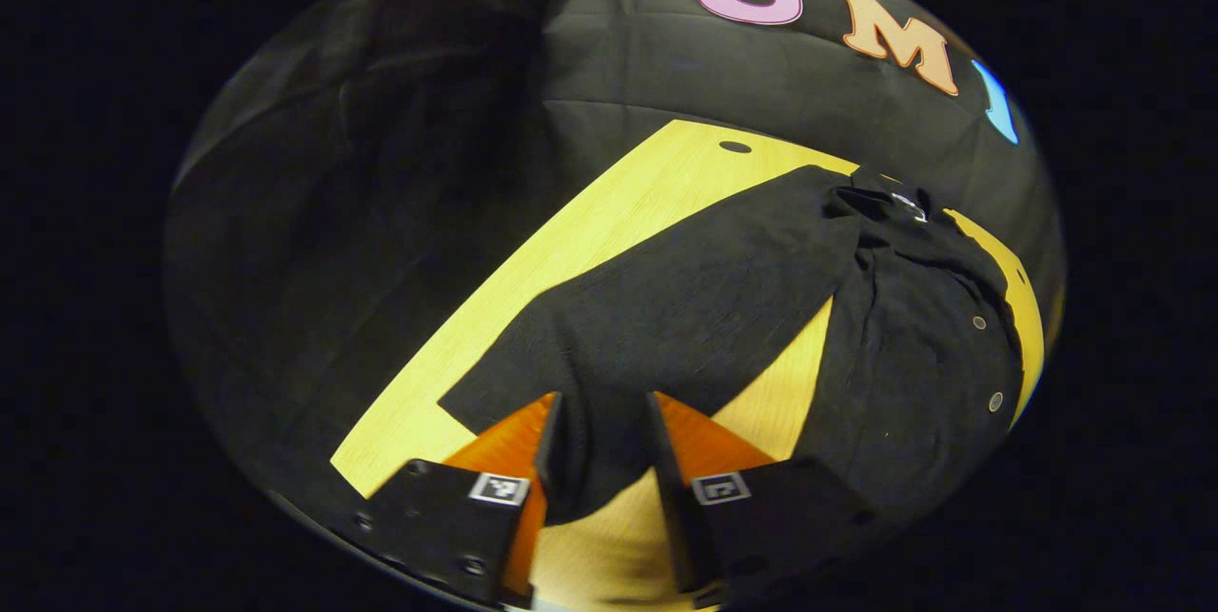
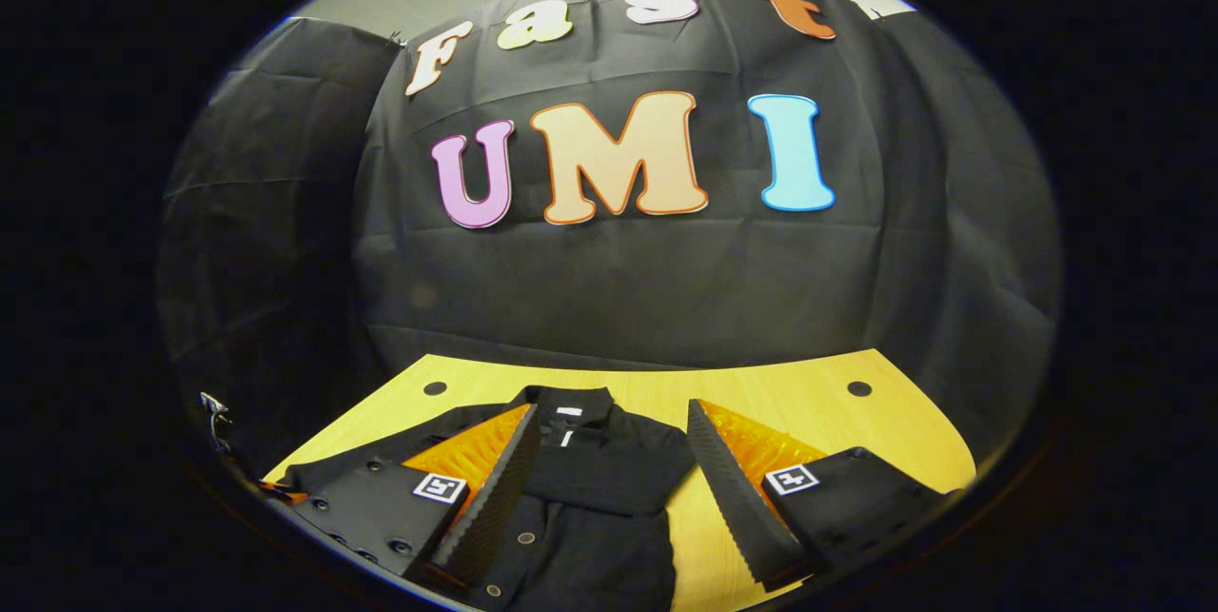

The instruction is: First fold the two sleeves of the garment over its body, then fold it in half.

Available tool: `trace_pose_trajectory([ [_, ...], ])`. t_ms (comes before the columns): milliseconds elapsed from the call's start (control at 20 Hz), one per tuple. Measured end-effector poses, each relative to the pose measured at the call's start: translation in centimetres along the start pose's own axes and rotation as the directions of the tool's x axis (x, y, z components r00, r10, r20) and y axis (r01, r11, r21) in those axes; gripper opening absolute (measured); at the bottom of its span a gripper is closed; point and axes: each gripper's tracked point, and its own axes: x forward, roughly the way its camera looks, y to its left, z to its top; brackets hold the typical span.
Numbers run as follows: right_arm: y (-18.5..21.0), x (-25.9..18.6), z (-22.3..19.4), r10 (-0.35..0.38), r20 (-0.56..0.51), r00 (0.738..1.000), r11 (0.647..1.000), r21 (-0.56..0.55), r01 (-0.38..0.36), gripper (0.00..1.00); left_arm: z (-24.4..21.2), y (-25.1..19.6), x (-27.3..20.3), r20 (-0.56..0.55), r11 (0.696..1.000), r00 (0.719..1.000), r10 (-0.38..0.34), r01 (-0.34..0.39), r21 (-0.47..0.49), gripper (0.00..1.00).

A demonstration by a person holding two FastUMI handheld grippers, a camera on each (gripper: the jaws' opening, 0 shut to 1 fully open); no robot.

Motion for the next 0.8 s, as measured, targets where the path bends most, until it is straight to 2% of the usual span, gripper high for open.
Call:
trace_pose_trajectory([
  [50,-0.8,-0.7,0.1,-0.015,0.009,1.0,1.0,0.005,0.015,0.98,0.0,-0.3,0.2,0.003,1.0,1.0,0.004,-0.004,0.004,0.33],
  [150,-2.5,-2.4,0.3,-0.049,0.025,0.999,0.999,0.012,0.048,0.98,0.2,-0.5,0.2,0.01,0.999,1.0,0.03,-0.03,0.018,0.1],
  [200,-3.4,-3.3,0.4,-0.065,0.03,0.997,0.998,0.019,0.065,0.98,0.1,-0.6,0.3,0.016,0.998,0.999,0.048,-0.049,0.037,0.03],
  [350,-6.1,-6.2,0.0,-0.12,0.044,0.992,0.992,0.049,0.118,0.97,0.1,-0.9,0.1,0.028,0.991,0.997,0.077,-0.079,0.107,0.0],
  [400,-7.0,-7.2,-0.4,-0.142,0.045,0.989,0.988,0.058,0.14,0.97,0.4,-1.5,0.2,0.03,0.991,0.998,0.06,-0.063,0.114,0.0],
  [450,-8.1,-8.3,-0.7,-0.165,0.046,0.985,0.985,0.069,0.161,0.92,0.8,-2.0,0.0,0.029,0.993,0.999,0.036,-0.039,0.111,0.0],
  [500,-8.9,-9.3,-0.9,-0.184,0.046,0.982,0.98,0.08,0.18,0.97,1.1,-2.3,-0.1,0.026,0.994,1.0,0.016,-0.019,0.107,0.0],
  [700,-11.9,-12.8,-1.9,-0.26,0.05,0.964,0.958,0.143,0.25,0.97,5.1,-4.9,-0.6,0.07,0.991,0.997,-0.037,0.027,0.131,0.0],
  [800,-12.8,-14.5,-2.6,-0.287,0.047,0.957,0.944,0.185,0.274,0.97,7.9,-7.4,-1.6,0.1,0.987,0.99,-0.104,0.09,0.134,0.0],
])
